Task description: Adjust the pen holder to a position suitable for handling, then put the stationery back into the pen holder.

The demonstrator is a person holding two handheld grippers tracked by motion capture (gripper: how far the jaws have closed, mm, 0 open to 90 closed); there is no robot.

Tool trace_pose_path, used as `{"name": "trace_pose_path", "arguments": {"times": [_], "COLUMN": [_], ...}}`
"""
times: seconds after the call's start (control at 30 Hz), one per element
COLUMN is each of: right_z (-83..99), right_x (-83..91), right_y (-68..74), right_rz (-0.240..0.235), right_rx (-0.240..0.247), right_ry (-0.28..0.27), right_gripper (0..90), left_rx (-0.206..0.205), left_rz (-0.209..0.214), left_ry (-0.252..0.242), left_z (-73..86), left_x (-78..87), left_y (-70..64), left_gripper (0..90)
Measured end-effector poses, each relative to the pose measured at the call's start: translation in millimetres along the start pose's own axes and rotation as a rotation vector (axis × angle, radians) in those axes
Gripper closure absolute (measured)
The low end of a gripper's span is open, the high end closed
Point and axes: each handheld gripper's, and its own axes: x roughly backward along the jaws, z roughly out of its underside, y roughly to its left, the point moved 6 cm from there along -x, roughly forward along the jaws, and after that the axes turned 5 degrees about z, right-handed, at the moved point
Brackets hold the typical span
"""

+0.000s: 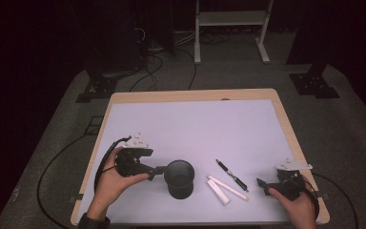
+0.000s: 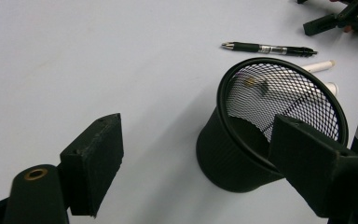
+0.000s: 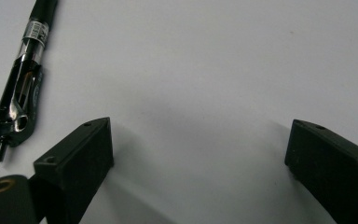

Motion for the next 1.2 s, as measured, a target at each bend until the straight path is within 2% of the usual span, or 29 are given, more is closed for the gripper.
{"name": "trace_pose_path", "arguments": {"times": [0.17,0.27,0.7,0.9,1.07,1.13,1.2], "right_z": [0.0,0.0,-0.1,-0.3,-0.3,-0.4,-0.6], "right_x": [0.0,0.0,0.0,0.0,0.1,0.1,0.3], "right_y": [0.0,0.0,-0.2,-0.6,-1.0,-1.3,-1.6], "right_rz": [0.000,0.000,-0.001,-0.003,-0.008,-0.017,-0.053], "right_rx": [0.000,0.000,-0.001,-0.003,-0.006,-0.010,-0.023], "right_ry": [0.000,0.000,0.001,0.002,0.002,-0.001,-0.001], "right_gripper": [6.7,6.7,6.7,6.8,6.7,5.1,2.8], "left_rx": [0.010,0.014,0.046,0.051,0.073,0.076,0.088], "left_rz": [-0.019,-0.026,-0.048,-0.065,-0.073,-0.076,-0.086], "left_ry": [-0.016,-0.010,-0.040,-0.041,-0.035,-0.031,-0.020], "left_z": [8.5,16.0,47.3,61.8,78.4,80.9,90.0], "left_x": [11.8,16.8,28.2,27.8,21.9,21.2,18.9], "left_y": [4.2,6.4,17.5,23.1,27.7,28.5,33.6], "left_gripper": [15.0,13.0,11.5,11.3,11.4,11.4,11.3]}}
